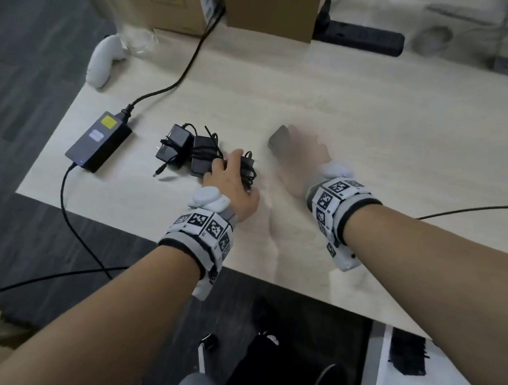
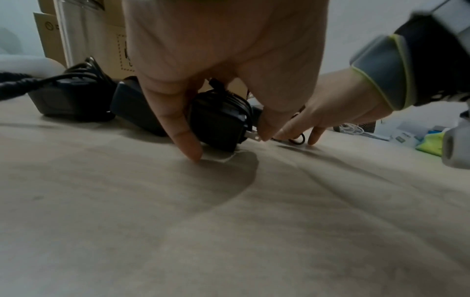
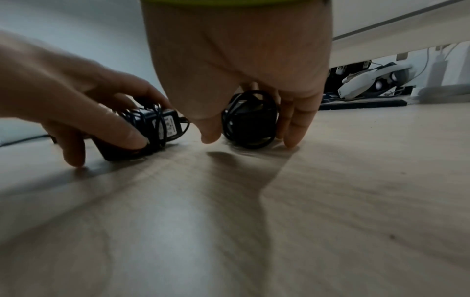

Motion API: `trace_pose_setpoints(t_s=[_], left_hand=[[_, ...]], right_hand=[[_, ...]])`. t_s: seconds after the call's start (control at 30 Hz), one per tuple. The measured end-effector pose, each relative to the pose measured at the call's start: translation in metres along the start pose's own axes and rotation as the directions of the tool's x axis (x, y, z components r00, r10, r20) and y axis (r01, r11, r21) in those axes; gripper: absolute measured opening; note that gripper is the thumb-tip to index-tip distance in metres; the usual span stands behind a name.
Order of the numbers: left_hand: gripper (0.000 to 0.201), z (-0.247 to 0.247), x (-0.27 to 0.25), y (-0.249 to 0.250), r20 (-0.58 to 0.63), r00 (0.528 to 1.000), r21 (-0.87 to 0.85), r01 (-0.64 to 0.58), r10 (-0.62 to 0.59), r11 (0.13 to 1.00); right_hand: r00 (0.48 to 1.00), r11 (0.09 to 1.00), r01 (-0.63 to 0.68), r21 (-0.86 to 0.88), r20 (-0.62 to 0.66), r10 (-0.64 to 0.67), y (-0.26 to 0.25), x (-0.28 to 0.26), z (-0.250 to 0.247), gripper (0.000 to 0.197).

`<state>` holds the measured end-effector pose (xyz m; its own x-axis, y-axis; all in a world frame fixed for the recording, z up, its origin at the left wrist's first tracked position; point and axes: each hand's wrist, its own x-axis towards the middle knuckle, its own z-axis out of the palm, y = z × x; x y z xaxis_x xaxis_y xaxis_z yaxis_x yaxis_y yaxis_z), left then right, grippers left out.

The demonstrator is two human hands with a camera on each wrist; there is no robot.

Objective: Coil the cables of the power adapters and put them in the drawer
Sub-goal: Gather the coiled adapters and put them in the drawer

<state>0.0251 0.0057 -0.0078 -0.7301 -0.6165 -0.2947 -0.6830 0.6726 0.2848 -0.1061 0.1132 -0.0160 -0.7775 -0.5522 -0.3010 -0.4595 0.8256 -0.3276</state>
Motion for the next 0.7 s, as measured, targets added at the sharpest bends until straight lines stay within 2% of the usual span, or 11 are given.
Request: trace_pose_setpoints(t_s=[0.13, 0.23, 0.33, 0.5, 0.7], left_hand=[[0.067, -0.008, 0.006, -0.001, 0.082, 0.997, -0.006, -0.007, 0.008, 1.0], [0.069, -0.01, 0.005, -0.003, 0.087, 0.995, -0.038, -0.039, 0.042, 0.999], [0.07, -0.003, -0.011, -0.002, 0.035, 0.992, -0.119, -0.115, 0.12, 0.986], [0.071, 0.013, -0.049, 0.021, -0.084, 0.974, -0.248, -0.225, 0.211, 0.942], [0.077, 0.059, -0.125, 0.072, -0.163, 0.941, -0.305, -0.334, 0.297, 0.892]], right_hand=[[1.0, 0.999, -0.014, -0.031, 0.019, 0.014, 0.003, 0.006, -0.003, 0.077], [1.0, 1.0, -0.023, 0.001, -0.007, 0.023, 0.003, 0.001, -0.003, 0.069], [1.0, 0.998, -0.004, 0.061, -0.014, 0.004, 0.011, -0.019, -0.002, 0.062], [0.999, 0.992, 0.008, 0.127, -0.049, -0.002, 0.036, -0.06, -0.012, 0.065], [0.991, 0.982, -0.029, 0.188, -0.12, 0.053, 0.099, -0.124, -0.022, 0.061]])
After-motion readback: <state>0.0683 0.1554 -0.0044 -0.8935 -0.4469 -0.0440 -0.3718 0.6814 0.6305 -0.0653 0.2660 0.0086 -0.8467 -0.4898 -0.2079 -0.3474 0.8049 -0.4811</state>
